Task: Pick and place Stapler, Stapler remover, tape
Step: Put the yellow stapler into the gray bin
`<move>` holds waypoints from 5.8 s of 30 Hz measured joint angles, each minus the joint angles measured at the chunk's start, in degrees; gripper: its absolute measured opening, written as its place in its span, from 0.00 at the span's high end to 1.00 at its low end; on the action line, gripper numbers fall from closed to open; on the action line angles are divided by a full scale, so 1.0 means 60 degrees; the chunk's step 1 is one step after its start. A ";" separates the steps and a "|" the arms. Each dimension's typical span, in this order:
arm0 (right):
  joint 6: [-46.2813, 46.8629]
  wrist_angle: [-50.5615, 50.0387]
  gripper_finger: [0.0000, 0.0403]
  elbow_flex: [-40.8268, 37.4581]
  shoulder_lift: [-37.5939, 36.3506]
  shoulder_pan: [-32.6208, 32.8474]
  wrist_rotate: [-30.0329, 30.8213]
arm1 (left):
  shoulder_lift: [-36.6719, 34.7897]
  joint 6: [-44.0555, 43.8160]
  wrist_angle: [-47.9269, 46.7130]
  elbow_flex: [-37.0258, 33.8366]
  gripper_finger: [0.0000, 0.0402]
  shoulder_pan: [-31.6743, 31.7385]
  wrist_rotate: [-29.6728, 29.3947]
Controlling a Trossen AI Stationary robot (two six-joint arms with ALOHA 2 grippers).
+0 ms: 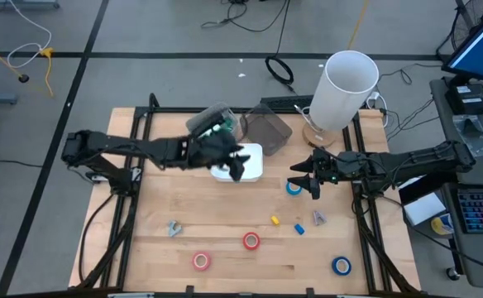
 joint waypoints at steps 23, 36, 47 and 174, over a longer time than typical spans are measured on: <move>0.0000 -0.0012 0.35 0.0004 0.0004 0.0004 0.0000 | 0.2251 0.0774 0.3445 -0.0005 0.47 -0.2667 -0.0894; 0.0000 -0.0028 0.35 0.0004 0.0000 0.0004 0.0000 | 0.2667 0.2804 0.3312 0.0838 0.47 -0.2677 -0.0055; 0.0000 -0.0024 0.35 0.0002 0.0005 0.0004 -0.0002 | 0.3946 0.3511 0.2475 0.2491 0.47 -0.2721 0.0817; -0.0033 0.0003 0.35 0.0001 0.0004 -0.0004 0.0004 | 0.2712 0.4367 -0.4082 0.3002 0.83 0.0464 -0.2307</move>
